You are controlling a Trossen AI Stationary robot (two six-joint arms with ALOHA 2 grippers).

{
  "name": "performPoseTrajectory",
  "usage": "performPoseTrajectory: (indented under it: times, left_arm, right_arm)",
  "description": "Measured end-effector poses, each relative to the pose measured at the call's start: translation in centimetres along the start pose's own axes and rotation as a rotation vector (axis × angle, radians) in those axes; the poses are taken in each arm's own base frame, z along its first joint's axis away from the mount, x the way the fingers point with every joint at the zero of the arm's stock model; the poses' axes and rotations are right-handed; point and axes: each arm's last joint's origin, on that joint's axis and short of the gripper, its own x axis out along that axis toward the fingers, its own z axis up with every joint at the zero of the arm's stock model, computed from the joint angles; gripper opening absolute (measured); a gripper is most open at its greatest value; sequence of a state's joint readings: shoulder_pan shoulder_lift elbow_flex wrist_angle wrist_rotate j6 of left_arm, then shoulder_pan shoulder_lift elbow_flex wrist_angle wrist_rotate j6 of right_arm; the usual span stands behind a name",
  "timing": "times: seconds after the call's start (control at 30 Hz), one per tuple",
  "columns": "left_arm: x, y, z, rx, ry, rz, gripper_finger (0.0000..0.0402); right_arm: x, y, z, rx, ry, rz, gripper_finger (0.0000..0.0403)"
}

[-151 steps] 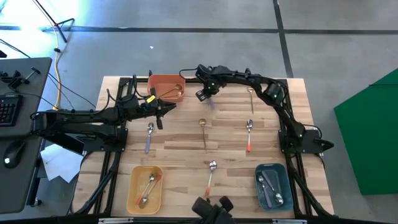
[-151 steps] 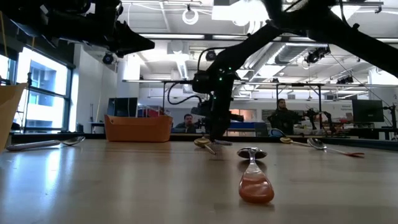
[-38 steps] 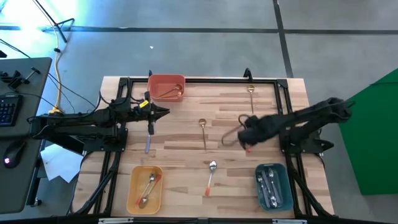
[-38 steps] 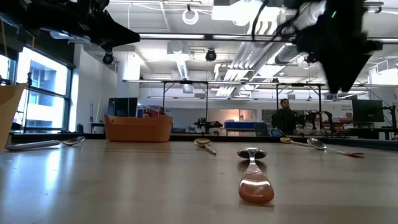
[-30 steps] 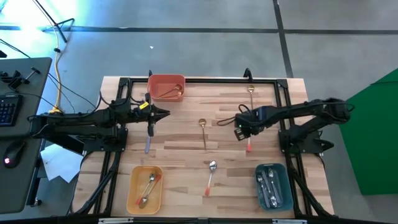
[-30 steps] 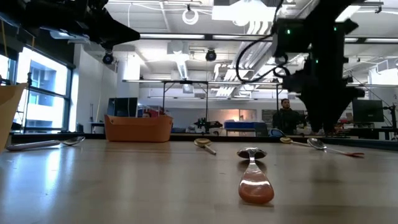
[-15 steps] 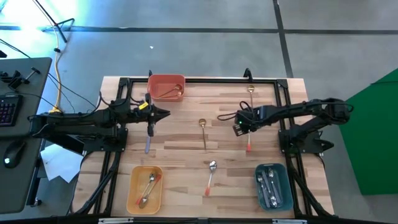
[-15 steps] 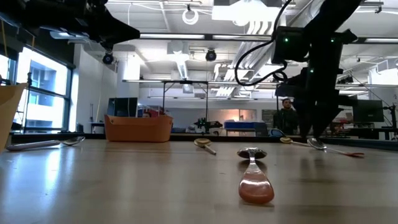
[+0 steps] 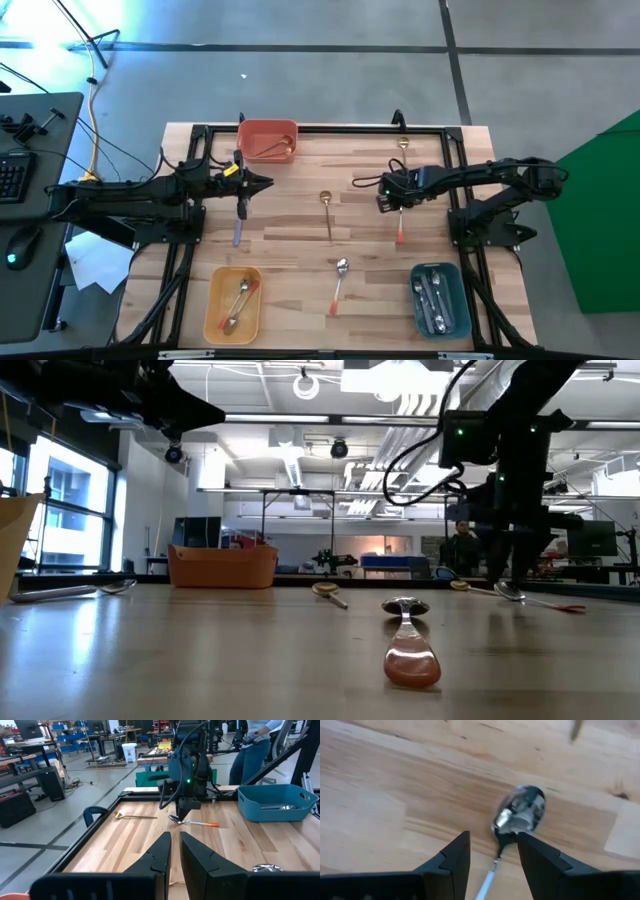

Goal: Sort silverware by color (type)
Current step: Put the top orange spoon into the yellow bin

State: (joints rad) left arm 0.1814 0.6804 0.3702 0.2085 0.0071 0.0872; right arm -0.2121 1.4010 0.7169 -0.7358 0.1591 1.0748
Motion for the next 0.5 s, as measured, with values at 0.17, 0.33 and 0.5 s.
performPoseTrajectory:
  times: [0.17, 0.33, 0.5]
  left_arm:
    - [0.0, 0.0, 0.0, 0.0, 0.002, 0.0, 0.003]
    - [0.0, 0.0, 0.0, -0.001, 0.002, 0.0, 0.003]
    - [0.0, 0.0, 0.0, -0.001, 0.002, 0.0, 0.003]
  right_arm:
    - [1.4, -1.0, -1.0, 0.047, 0.048, -0.007, 0.0149]
    - [2.8, -1.8, -1.7, 0.07, 0.047, 0.025, 0.0148]
    - [3.0, -2.1, -2.0, 0.056, 0.034, 0.002, 0.0109]
